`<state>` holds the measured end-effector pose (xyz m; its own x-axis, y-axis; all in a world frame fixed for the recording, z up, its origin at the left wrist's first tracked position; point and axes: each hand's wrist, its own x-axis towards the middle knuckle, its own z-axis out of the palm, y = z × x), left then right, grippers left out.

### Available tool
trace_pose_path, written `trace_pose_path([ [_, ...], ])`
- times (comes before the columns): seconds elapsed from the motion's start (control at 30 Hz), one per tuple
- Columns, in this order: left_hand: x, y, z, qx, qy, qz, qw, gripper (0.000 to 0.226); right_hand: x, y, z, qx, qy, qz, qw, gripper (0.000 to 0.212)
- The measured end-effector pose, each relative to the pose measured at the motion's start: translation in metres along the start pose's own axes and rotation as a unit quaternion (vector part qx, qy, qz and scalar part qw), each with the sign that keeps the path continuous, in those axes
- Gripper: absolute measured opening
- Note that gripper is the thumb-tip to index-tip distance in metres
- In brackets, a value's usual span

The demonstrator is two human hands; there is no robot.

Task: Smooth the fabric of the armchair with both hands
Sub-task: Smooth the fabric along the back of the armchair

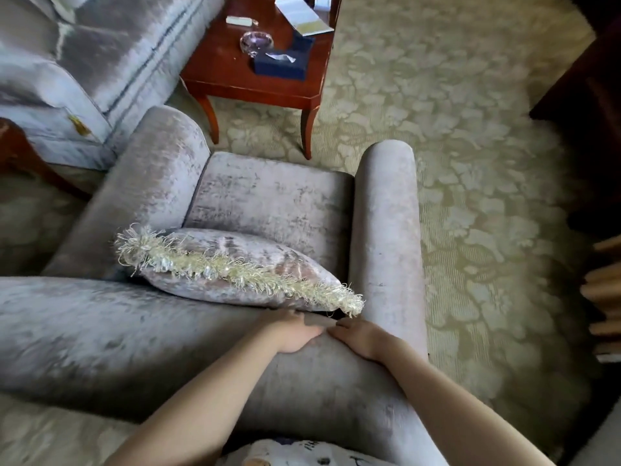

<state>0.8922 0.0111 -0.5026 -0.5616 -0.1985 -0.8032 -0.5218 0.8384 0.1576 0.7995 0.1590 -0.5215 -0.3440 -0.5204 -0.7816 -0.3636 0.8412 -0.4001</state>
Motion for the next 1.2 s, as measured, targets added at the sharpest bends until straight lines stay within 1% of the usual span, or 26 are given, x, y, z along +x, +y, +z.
trace_pose_path([
  [0.27, 0.012, 0.006, -0.007, -0.017, -0.048, -0.02, 0.998, 0.085, 0.008, 0.008, 0.002, 0.017, -0.007, -0.002, 1.0, 0.054],
  [0.43, 0.022, 0.004, -0.004, -0.005, -0.046, -0.034, 0.998, 0.084, 0.011, 0.008, -0.002, -0.015, -0.058, -0.045, 0.997, 0.059],
  [0.53, 0.028, 0.004, -0.01, -0.002, -0.048, -0.038, 0.998, 0.083, 0.015, 0.007, -0.01, -0.014, -0.071, -0.038, 0.997, 0.063],
  [0.63, 0.036, 0.012, -0.021, 0.014, -0.036, -0.039, 0.998, 0.08, 0.018, 0.005, -0.026, -0.04, -0.086, -0.035, 0.995, 0.06],
  [0.73, 0.037, 0.028, -0.022, 0.021, -0.025, -0.031, 0.999, 0.077, 0.012, 0.013, -0.036, -0.045, -0.091, -0.009, 0.995, 0.062],
  [0.83, 0.033, 0.033, -0.015, -0.006, 0.005, -0.026, 1.0, 0.075, 0.0, 0.022, -0.034, -0.042, -0.073, -0.012, 0.996, 0.059],
  [0.97, 0.018, 0.023, -0.008, -0.044, 0.073, -0.028, 0.996, 0.074, -0.012, 0.019, -0.025, -0.012, -0.025, 0.03, 0.999, 0.056],
  [1.07, 0.005, 0.012, -0.008, -0.043, 0.052, -0.022, 0.997, 0.077, -0.015, 0.007, -0.021, -0.055, 0.004, 0.05, 0.997, 0.058],
  [1.13, -0.004, -0.001, -0.011, -0.034, 0.041, -0.022, 0.998, 0.079, -0.013, -0.007, -0.018, -0.089, 0.018, 0.037, 0.995, 0.06],
  [1.2, -0.015, -0.02, -0.014, -0.021, 0.054, -0.032, 0.998, 0.086, -0.011, -0.027, -0.012, -0.113, 0.032, 0.012, 0.993, 0.06],
])
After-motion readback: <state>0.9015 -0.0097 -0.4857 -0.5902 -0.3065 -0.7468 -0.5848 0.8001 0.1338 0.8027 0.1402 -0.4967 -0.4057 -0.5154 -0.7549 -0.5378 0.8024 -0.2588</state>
